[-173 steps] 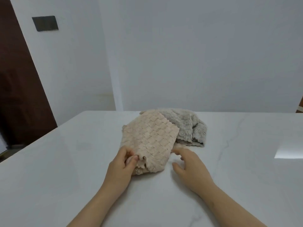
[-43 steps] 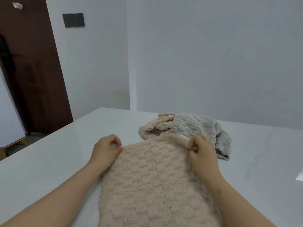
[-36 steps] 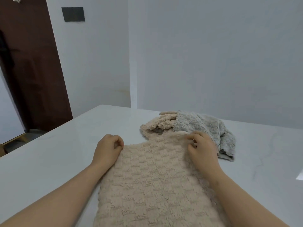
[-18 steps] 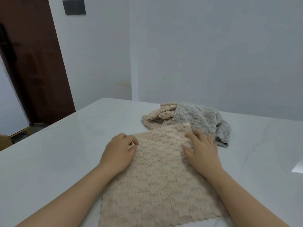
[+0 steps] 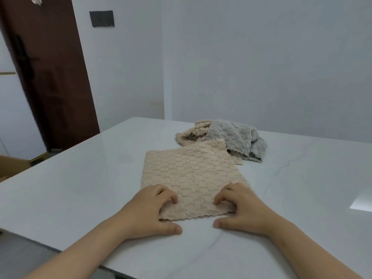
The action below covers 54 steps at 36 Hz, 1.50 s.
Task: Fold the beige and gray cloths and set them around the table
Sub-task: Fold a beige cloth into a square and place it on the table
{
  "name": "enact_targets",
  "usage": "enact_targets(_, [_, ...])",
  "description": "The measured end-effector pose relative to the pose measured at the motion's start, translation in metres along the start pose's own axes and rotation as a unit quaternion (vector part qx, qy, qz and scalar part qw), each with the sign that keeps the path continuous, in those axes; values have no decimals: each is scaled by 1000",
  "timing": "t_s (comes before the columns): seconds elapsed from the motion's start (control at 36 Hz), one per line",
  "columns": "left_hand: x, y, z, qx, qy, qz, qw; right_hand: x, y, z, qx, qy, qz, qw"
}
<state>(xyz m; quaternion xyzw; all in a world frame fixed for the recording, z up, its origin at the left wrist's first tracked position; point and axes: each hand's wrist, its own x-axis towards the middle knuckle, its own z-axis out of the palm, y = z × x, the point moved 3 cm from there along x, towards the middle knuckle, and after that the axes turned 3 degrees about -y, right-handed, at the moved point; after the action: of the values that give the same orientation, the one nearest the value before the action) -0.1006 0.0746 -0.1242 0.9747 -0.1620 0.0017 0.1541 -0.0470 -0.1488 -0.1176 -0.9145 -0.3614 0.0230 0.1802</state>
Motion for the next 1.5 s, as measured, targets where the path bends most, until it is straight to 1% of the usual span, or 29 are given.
enact_targets(0.03, [-3, 1, 0, 20, 2, 5, 1000, -1, 0, 0, -7, -1, -2, 1000])
enact_targets(0.08, [-4, 2, -3, 47, 37, 20, 998, -4, -1, -1, -14, 11, -3, 1000])
enact_targets(0.22, [-7, 4, -6, 130, 96, 58, 985, -7, -2, -2, -55, 79, -30, 995])
enact_targets(0.25, [-7, 5, -8, 161, 117, 58, 978, -8, -2, -1, -57, 86, -32, 994])
enact_targets(0.28, [-7, 6, -9, 162, 103, 43, 981, -8, -3, -2, -58, 85, -29, 994])
enact_targets(0.31, [-6, 7, -11, 142, 100, 35, 984, -8, -3, -3, -55, 86, -26, 994])
enact_targets(0.36, [-4, 1, -12, 104, 63, -27, 992, -8, -1, -4, -48, 92, -19, 994])
enact_targets(0.39, [-3, 0, -14, 99, 57, -45, 992, -7, 1, -4, -51, 95, -14, 994])
enact_targets(0.44, [-1, -4, -16, 78, 83, -64, 991, -6, 6, -4, -63, 107, 10, 992])
enact_targets(0.53, [0, -8, -20, 25, 123, -88, 988, -4, 14, -5, -105, 159, 25, 981])
enact_targets(0.61, [2, -12, -23, -24, 163, -107, 981, -4, 29, -5, -130, 192, 61, 971])
enact_targets(0.67, [3, -17, -21, -43, 190, -111, 975, -6, 33, -11, -97, 223, 92, 966])
enact_targets(0.75, [0, -26, -20, -72, 246, -113, 960, -9, 39, -15, 52, 243, 128, 960])
enact_targets(0.81, [-2, -32, -24, -116, 308, -117, 937, -10, 42, -18, 129, 269, 127, 946])
enact_targets(0.86, [-3, -37, -29, -190, 361, -121, 905, -8, 43, -21, 186, 283, 128, 932])
enact_targets(0.89, [-1, -40, -31, -235, 374, -121, 889, -6, 43, -20, 210, 283, 131, 927])
enact_targets(0.94, [5, -43, -30, -341, 369, -125, 855, -1, 46, -20, 240, 281, 139, 919])
enact_targets(0.97, [8, -45, -28, -376, 365, -130, 842, 1, 47, -20, 248, 283, 144, 916])
enact_targets(1.0, [10, -46, -26, -388, 359, -141, 837, 4, 48, -19, 255, 281, 145, 914])
enact_targets(1.06, [14, -47, -21, -367, 310, -176, 859, 9, 48, -18, 261, 266, 140, 918])
enact_targets(1.14, [19, -47, -18, -294, 185, -209, 914, 15, 49, -17, 239, 247, 152, 927])
enact_targets(1.17, [20, -47, -17, -275, 160, -212, 924, 16, 49, -18, 232, 249, 154, 928])
enact_targets(1.19, [20, -47, -18, -271, 151, -217, 926, 17, 49, -18, 225, 251, 156, 928])
enact_targets(1.22, [20, -49, -17, -280, 157, -227, 919, 17, 49, -19, 220, 252, 157, 929])
enact_targets(1.31, [19, -52, -18, -312, 208, -246, 894, 17, 47, -17, 205, 242, 156, 935])
enact_targets(1.36, [18, -51, -18, -298, 217, -244, 897, 16, 47, -16, 194, 240, 160, 938])
enact_targets(1.5, [14, -48, -20, -256, 201, -247, 913, 7, 46, -20, 195, 251, 159, 935])
